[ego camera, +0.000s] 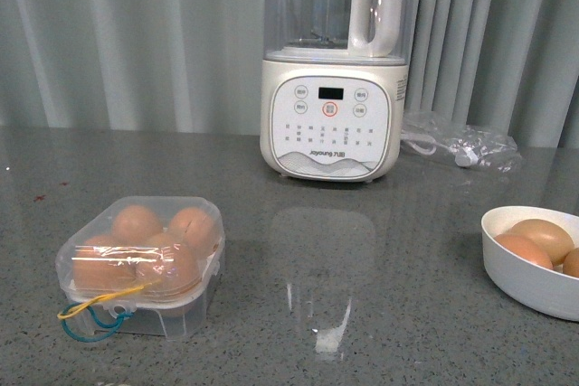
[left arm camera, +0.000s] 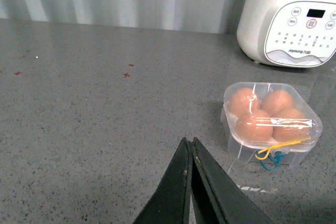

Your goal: Put egg into box

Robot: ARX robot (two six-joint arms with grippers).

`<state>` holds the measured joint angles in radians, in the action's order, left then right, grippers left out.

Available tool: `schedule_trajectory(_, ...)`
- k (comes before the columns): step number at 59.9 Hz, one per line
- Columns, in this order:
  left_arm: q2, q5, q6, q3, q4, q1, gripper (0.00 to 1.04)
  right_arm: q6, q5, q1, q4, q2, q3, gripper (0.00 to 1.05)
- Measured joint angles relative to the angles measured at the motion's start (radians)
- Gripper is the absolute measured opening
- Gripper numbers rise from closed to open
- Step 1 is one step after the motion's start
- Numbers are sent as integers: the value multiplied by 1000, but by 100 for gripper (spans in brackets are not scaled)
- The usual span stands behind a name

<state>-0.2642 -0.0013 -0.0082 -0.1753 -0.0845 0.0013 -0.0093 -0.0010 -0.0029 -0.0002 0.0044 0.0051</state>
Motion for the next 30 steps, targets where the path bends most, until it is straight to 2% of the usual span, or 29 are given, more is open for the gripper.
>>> schedule_trajectory(11,47,1,1,53,-2,0,4,0,0,0,0,0,0,98)
schedule_trajectory(17,142,1,1,70,89,-1,4,0,0,0,0,0,0,98)
schedule_trajectory(30,200,1,1,107,96,-1,4,0,0,0,0,0,0,98)
